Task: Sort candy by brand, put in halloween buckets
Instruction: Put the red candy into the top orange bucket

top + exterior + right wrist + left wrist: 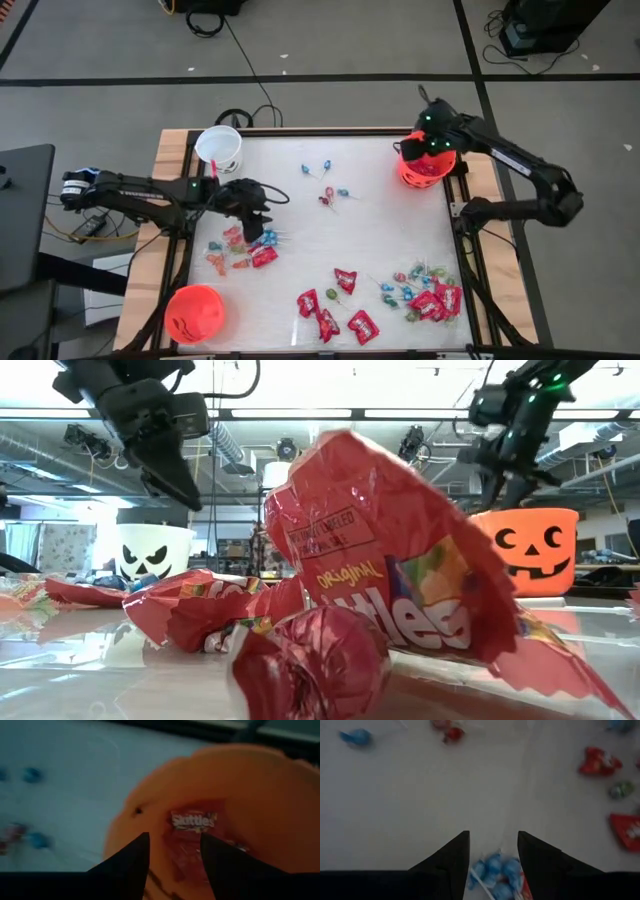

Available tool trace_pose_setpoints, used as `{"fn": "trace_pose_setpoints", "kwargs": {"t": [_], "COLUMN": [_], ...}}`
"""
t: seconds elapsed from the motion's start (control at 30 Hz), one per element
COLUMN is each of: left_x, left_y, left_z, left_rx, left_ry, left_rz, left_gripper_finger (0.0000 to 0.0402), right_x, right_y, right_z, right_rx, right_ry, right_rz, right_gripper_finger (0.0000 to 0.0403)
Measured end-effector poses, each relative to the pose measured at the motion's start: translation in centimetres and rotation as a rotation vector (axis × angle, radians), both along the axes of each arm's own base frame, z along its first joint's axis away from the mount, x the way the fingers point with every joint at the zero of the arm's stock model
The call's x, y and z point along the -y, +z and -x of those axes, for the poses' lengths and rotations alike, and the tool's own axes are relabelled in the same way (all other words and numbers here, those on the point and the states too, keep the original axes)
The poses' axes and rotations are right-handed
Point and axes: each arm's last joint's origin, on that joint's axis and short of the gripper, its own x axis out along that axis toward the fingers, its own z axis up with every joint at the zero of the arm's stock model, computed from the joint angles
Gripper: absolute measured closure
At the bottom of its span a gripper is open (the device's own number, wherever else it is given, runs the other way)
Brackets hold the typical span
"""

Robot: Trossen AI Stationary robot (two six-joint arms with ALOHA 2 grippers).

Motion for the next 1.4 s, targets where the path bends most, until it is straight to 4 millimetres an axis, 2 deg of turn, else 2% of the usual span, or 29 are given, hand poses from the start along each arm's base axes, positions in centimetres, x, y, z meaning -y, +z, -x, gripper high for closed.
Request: {"fn": "trace_pose_setpoints", "kwargs": {"t": [0.23, 0.43, 0.63, 0.87, 1.1, 1.23, 1.4], "left_x": [2.4, 5.0, 7.4, 8.2, 8.6, 8.7, 8.7], "left_y": [-2.4, -3.6, -5.5, -7.2, -9.7, -10.2, -9.8], "left_z": [0.8, 1.5, 2.0, 0.8, -0.1, -0.5, -0.6], "left_rx": [-0.054, -0.056, -0.147, -0.166, -0.275, -0.264, -0.231], "left_ry": [-0.151, -0.294, -0.43, -0.397, -0.404, -0.364, -0.305], "left_rz": [0.054, 0.054, -0.087, -0.167, -0.199, -0.186, -0.13], "left_gripper_finger": [0.023, 0.023, 0.0239, 0.0239, 0.0243, 0.0278, 0.0371], "right_x": [-2.8, -4.7, -5.6, -6.1, -6.5, -6.9, -7.9], "right_y": [3.2, 4.6, 4.4, 3.4, 2.9, 2.8, 2.7], "right_z": [0.0, -1.0, -2.7, -4.7, -6.1, -6.5, -7.1], "right_rx": [0.233, 0.354, 0.328, 0.294, 0.296, 0.307, 0.322], "right_ry": [0.102, 0.228, 0.392, 0.485, 0.531, 0.551, 0.598], "right_rz": [0.13, 0.194, 0.223, 0.194, 0.183, 0.179, 0.144], "right_gripper_finger": [0.0219, 0.022, 0.022, 0.022, 0.022, 0.022, 0.0223]}}
